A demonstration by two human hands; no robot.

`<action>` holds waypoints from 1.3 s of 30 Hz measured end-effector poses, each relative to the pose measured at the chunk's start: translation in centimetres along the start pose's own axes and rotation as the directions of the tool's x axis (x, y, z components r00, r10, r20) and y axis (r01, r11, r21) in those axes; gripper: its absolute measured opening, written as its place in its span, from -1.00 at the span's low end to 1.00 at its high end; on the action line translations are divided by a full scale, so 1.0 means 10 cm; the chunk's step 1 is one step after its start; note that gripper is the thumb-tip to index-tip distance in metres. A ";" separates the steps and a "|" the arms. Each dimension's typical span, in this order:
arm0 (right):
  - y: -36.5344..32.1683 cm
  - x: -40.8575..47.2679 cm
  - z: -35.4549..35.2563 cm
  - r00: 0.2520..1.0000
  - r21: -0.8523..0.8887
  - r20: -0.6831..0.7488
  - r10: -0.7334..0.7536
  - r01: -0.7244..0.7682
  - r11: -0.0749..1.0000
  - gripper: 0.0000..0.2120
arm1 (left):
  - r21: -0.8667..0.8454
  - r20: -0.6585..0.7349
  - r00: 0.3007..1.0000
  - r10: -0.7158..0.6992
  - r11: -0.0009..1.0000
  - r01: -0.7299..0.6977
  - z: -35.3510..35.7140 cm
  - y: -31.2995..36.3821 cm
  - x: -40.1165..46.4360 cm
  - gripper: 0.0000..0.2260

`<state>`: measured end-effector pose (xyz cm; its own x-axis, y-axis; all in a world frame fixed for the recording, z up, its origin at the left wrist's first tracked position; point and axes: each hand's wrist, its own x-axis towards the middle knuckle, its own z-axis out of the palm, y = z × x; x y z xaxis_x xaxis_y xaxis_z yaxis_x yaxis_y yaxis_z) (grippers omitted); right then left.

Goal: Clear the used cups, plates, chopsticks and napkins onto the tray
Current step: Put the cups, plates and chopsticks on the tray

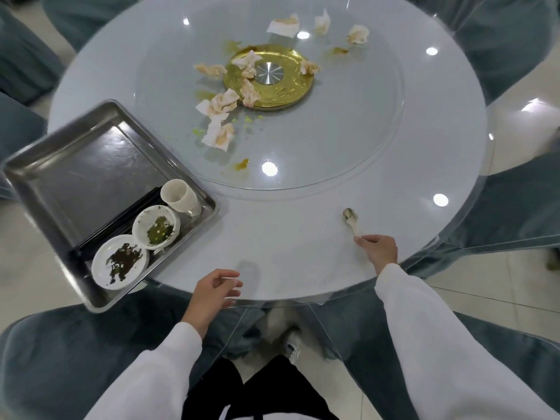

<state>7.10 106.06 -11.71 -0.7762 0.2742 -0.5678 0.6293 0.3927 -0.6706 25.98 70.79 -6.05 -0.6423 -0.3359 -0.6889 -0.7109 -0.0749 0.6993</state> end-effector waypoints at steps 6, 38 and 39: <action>-0.07 -0.61 0.51 0.977 0.157 0.211 -0.016 -0.018 0.987 -0.82 | -0.038 0.037 0.999 0.001 0.999 0.000 -0.10 -0.08 -0.12 -0.89; -1.22 -3.26 3.24 0.887 0.094 0.308 -0.344 0.331 0.939 -0.81 | -0.492 0.180 0.981 0.079 0.871 0.021 -2.52 0.47 0.65 -0.78; -1.23 -3.25 3.20 0.891 0.084 0.309 -0.332 0.322 0.943 -0.81 | -0.495 0.158 0.983 0.089 0.869 0.001 -2.53 0.55 0.74 -0.79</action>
<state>25.81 64.23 -0.33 -0.8888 -0.1572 -0.4304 0.3463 0.3846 -0.8556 24.52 44.09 -2.47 -0.7401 -0.1889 -0.6454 -0.4761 -0.5305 0.7013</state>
